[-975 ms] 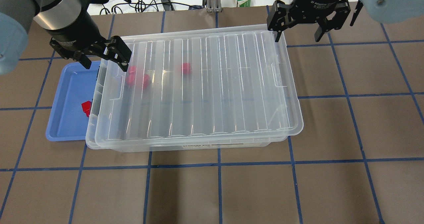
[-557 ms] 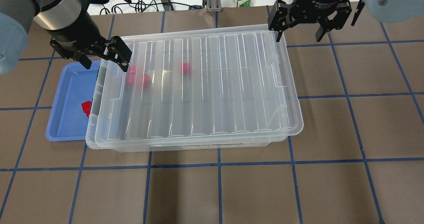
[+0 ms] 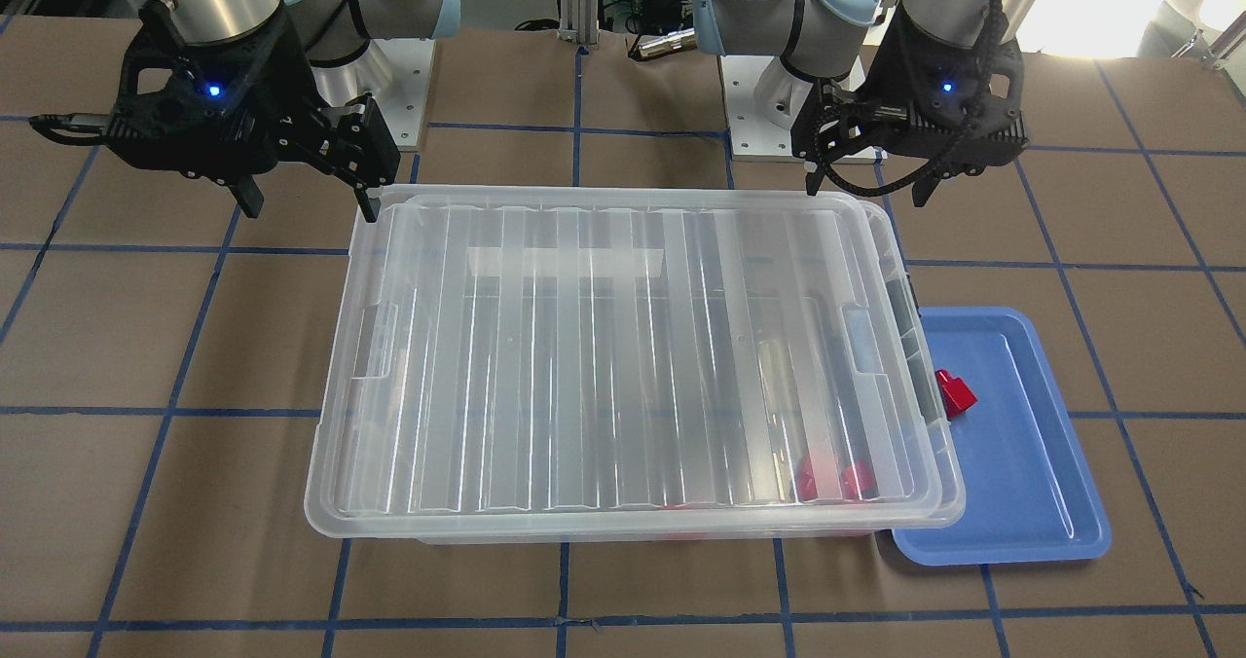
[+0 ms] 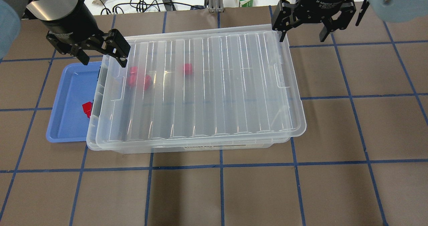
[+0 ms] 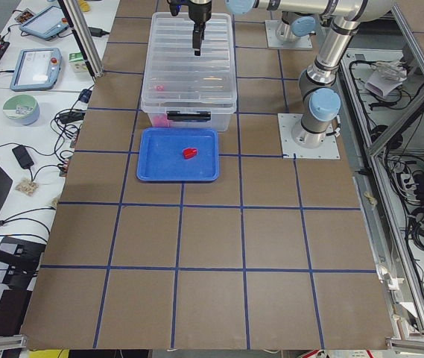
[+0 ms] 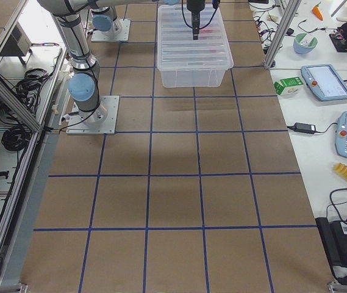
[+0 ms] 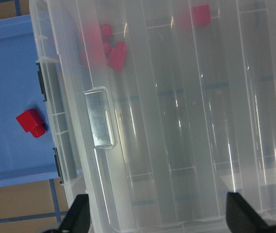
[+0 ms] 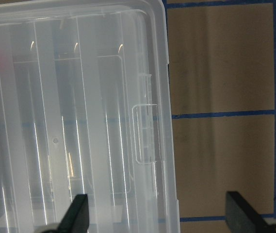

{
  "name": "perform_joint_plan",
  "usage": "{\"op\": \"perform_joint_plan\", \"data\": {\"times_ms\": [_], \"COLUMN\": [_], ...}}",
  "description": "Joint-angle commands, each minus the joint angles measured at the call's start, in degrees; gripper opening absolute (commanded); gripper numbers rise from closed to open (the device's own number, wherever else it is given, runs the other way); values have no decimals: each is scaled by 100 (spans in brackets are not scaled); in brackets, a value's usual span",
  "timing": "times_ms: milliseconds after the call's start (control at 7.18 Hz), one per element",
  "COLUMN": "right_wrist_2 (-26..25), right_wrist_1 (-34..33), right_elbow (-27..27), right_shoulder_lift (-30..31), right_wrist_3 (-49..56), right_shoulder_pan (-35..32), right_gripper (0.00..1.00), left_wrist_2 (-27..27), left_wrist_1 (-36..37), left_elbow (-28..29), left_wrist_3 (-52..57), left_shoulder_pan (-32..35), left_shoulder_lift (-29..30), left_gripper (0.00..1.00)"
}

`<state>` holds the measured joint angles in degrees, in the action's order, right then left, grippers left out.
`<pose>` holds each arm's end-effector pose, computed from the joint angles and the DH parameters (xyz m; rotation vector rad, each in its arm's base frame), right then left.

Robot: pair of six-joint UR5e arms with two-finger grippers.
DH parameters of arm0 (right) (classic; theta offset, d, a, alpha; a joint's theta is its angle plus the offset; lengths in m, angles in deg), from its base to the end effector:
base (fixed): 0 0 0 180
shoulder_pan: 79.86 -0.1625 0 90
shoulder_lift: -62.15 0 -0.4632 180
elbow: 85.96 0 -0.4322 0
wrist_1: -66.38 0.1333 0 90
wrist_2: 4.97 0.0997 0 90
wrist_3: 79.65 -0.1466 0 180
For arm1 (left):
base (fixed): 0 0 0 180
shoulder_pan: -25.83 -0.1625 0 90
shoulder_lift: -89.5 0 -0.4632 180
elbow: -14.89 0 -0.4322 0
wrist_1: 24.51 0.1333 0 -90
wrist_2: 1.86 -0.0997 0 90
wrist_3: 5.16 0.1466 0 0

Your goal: Place red block in blue tray from box

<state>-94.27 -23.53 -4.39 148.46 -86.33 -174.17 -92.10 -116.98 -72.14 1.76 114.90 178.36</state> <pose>0.1777 -0.5600 0.5224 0.0637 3.1185 -0.1242 -0.1241 -0.5278 0.5129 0.1637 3.1309 -0.0443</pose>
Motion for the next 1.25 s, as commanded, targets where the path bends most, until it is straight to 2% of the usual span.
{"op": "perform_joint_plan", "data": {"times_ms": [0,1115], "right_wrist_2": [0,0], "right_wrist_1": [-9,0], "right_elbow": [0,0], "right_shoulder_lift": [0,0], "right_wrist_3": [-9,-9], "right_shoulder_pan": [0,0], "right_gripper": [100,100], "left_wrist_2": [-2,7], "left_wrist_1": [-26,-44], "left_elbow": [46,82], "left_wrist_3": [-200,-376], "left_shoulder_pan": [-48,-30], "left_shoulder_lift": [-53,8], "left_gripper": [100,100]}}
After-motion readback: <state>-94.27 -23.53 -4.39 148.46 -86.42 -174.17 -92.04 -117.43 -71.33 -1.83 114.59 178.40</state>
